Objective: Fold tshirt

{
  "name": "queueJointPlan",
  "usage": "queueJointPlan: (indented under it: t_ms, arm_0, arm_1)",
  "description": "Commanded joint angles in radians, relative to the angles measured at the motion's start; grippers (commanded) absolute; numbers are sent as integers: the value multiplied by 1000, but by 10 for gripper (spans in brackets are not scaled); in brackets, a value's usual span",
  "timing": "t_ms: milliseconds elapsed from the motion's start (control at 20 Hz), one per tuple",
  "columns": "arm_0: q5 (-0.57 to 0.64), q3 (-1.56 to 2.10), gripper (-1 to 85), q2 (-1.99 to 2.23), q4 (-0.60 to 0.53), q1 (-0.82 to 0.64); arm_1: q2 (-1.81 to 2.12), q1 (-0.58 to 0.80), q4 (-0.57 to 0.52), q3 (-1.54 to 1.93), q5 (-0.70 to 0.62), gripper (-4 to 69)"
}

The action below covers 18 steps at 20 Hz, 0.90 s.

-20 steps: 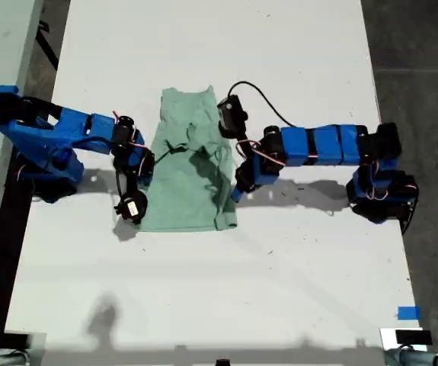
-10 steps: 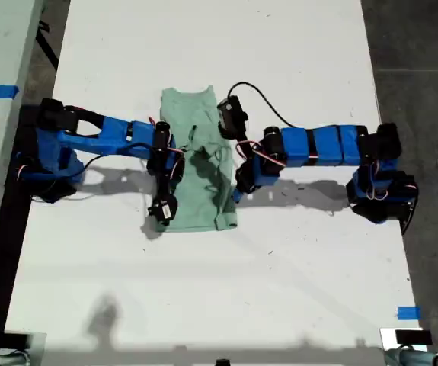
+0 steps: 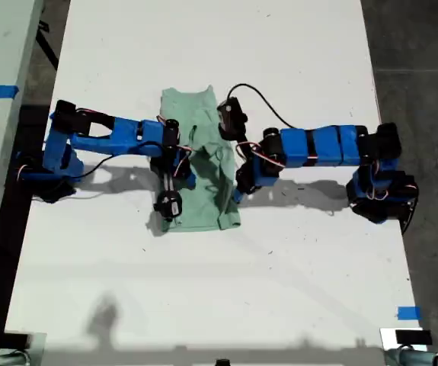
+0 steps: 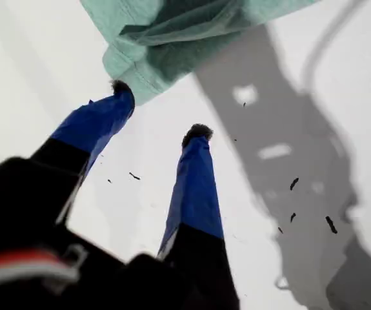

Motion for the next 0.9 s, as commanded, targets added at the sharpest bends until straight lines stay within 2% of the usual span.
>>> queueJointPlan:
  t_ms: [0,100,250,400,500,700,850]
  arm_0:
    - [-57,-25,298,252,100,54]
    - [-91,52,277,410,114,92]
    - [-170,156,144,580,114,163]
    - [-224,186,214,594,112,233]
    - [-233,207,240,589,71,272]
    - [-264,272,236,572,-40,325]
    - [-276,278,242,480,-81,353]
  arm_1:
    - [75,-3,-5,-20,-9,201]
    - [83,-3,21,-37,-3,201]
    - [86,-11,37,-66,5,203]
    - [77,-18,18,-84,23,282]
    - [64,-25,-9,-84,32,312]
    - [3,-46,-61,-84,57,320]
    - [-77,-57,-120,-97,67,322]
